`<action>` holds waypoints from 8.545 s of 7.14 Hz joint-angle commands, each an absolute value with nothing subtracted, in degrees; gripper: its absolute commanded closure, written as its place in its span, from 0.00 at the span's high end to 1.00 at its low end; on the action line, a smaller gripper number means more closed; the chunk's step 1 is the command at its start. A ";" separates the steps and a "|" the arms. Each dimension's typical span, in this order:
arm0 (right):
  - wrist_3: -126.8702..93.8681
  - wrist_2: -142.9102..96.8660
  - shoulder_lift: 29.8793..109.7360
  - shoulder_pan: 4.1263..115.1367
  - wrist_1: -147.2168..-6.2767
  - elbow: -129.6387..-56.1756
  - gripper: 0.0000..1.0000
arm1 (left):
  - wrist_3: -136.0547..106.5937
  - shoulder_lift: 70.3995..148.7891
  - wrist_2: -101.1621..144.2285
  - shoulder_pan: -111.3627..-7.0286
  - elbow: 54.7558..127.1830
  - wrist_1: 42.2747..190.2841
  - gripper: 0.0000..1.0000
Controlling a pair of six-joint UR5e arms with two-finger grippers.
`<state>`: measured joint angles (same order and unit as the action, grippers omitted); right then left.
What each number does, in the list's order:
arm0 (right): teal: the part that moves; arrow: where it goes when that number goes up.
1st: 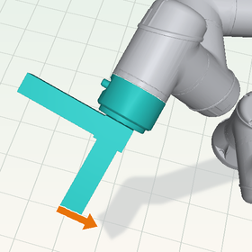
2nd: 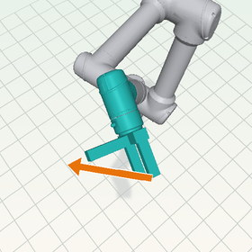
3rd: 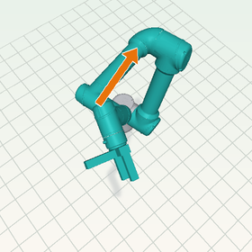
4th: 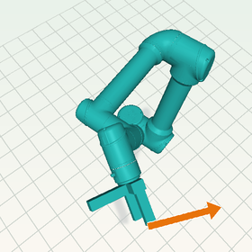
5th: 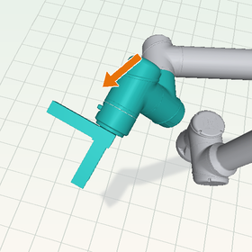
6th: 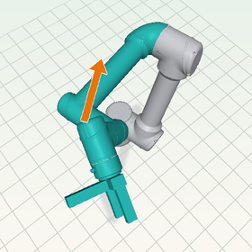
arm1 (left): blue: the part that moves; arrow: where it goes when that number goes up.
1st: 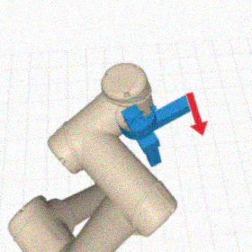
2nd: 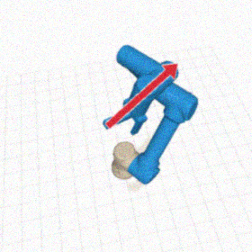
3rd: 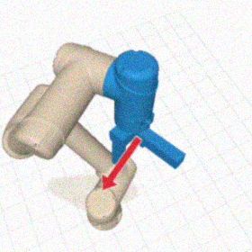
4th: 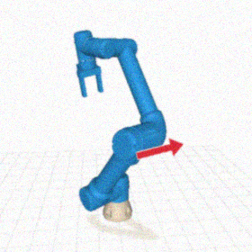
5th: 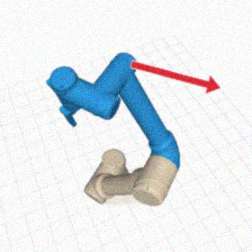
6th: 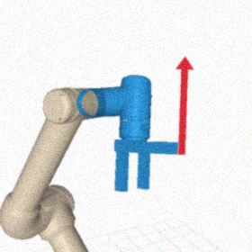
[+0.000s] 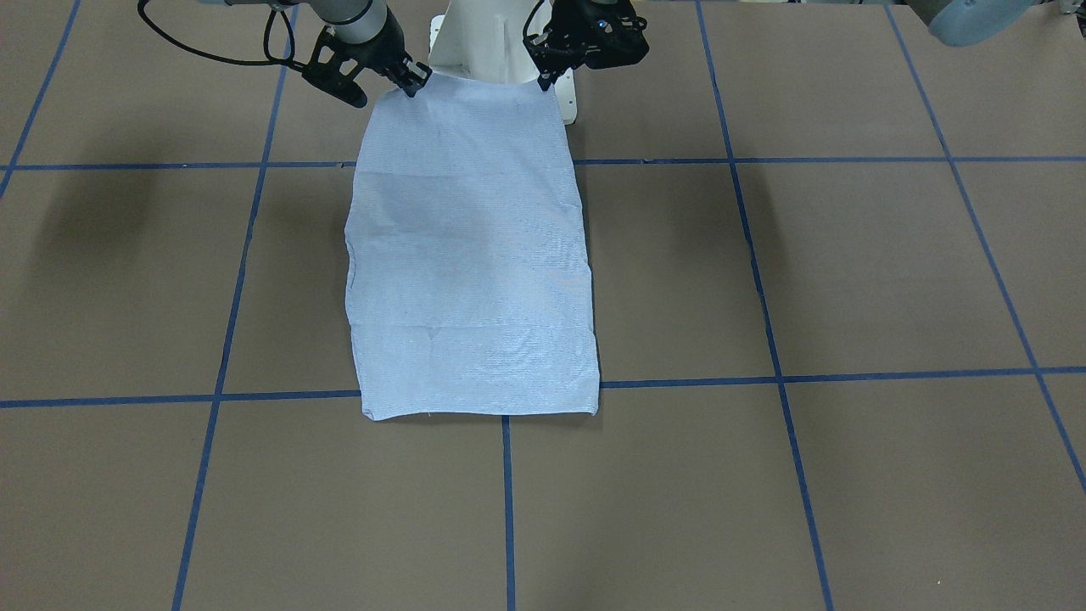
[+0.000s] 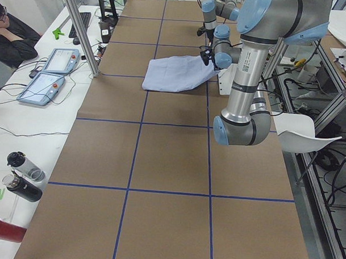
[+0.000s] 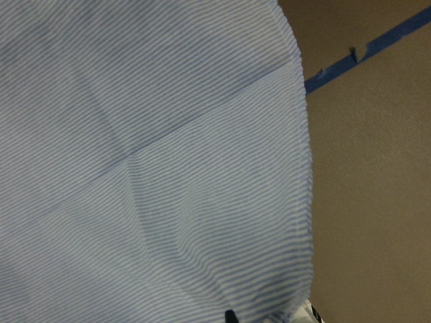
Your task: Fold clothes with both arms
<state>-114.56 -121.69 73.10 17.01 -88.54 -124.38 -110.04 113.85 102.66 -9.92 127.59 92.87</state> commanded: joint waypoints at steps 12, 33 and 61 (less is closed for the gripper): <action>-97.74 -121.99 48.89 41.84 -86.67 -88.54 0.00 | -100.29 123.66 108.81 -35.50 100.29 110.74 0.00; -89.47 -127.71 44.90 48.96 -67.60 -73.02 1.00 | -92.75 128.32 114.96 -46.67 80.41 122.91 0.99; -1.58 -137.64 95.27 89.03 -90.88 -98.70 1.00 | -3.60 86.41 134.47 -86.75 97.03 92.90 1.00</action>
<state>-1.37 -137.46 95.30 89.03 -90.87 -98.74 -3.77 87.47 133.52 -86.71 96.95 93.42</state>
